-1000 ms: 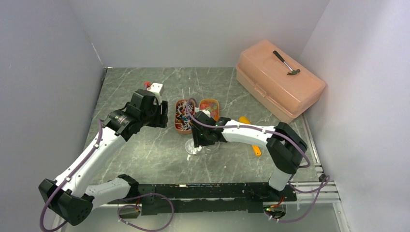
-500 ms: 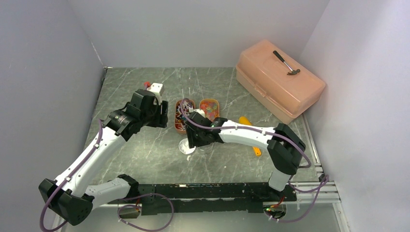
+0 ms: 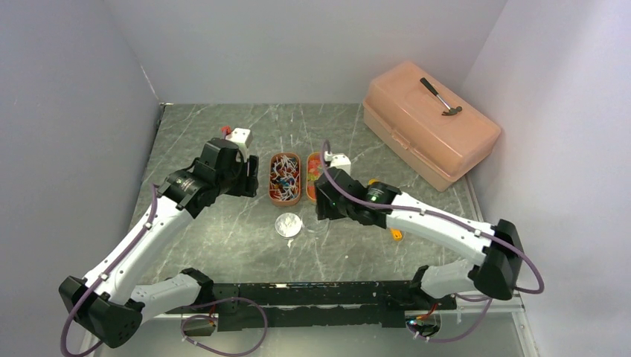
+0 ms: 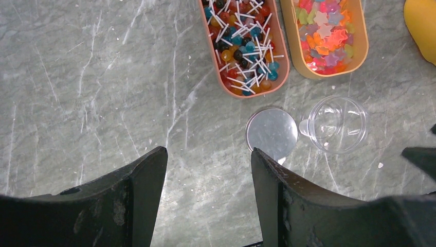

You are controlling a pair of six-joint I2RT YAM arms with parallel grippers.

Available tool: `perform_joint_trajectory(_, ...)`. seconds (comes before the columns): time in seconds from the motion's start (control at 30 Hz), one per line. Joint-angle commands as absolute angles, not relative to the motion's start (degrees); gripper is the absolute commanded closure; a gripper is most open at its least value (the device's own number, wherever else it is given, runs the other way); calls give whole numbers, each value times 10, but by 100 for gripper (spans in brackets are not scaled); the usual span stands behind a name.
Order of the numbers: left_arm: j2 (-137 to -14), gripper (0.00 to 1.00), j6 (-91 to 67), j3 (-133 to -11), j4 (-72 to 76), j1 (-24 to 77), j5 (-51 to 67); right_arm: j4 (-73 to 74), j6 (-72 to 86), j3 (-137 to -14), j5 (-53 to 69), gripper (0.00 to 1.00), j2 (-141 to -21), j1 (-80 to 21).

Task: Pack the candies
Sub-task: Move the packing bottle to the center of the board, then pick up the spatula from the center of the board.

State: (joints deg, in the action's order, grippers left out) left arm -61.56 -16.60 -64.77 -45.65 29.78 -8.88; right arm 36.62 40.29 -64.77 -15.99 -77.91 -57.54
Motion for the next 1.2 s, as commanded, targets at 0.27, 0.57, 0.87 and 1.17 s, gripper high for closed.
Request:
perform_joint_trajectory(0.27,-581,34,-170,-640,-442,303,-93,435,337,-528,-199,44,-655,-430)
perform_joint_trajectory(0.57,-572,34,-169,-640,-441,305,-92,410,322,-487,-167,33,-667,-311)
perform_joint_trajectory(0.87,-562,34,-164,-638,-439,306,-89,356,310,-460,-127,27,-723,-237)
perform_joint_trajectory(1.17,-558,34,-165,-638,-437,306,-84,320,288,-434,-110,24,-745,-179)
